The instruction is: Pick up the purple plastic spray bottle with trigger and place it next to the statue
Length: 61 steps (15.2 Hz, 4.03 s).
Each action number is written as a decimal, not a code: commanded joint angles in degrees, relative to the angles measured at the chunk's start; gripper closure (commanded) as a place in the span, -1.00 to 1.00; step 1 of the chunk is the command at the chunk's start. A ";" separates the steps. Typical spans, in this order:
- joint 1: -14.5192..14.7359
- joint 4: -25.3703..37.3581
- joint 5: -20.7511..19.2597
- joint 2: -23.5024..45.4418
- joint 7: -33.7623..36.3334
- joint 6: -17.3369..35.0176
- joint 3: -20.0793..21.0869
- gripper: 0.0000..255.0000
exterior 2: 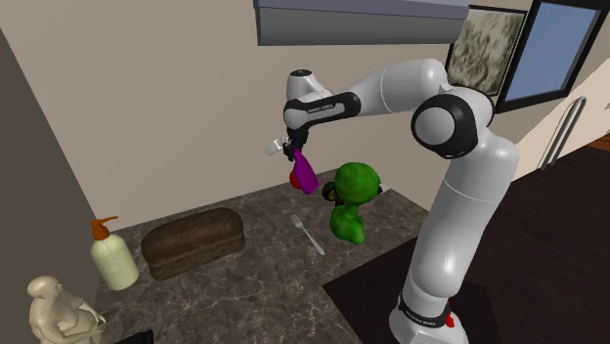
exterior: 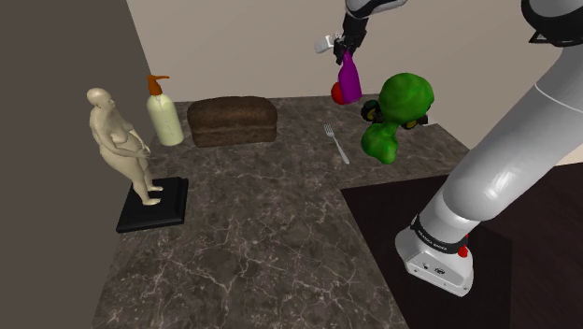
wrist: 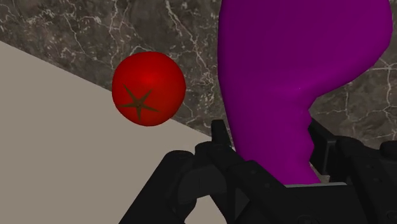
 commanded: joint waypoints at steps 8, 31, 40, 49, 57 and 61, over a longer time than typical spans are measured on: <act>0.20 6.67 0.54 -0.34 -1.00 -6.95 0.21 1.00; 0.26 29.33 2.73 3.86 -4.30 -25.32 0.10 1.00; 0.75 37.70 3.12 5.92 -4.21 -31.79 0.51 1.00; 7.07 28.90 -1.64 -2.13 9.13 -33.22 8.18 1.00; 11.76 26.97 -3.30 -4.38 20.47 -36.19 15.38 1.00; 14.06 27.86 -3.78 -3.89 26.05 -38.05 19.01 1.00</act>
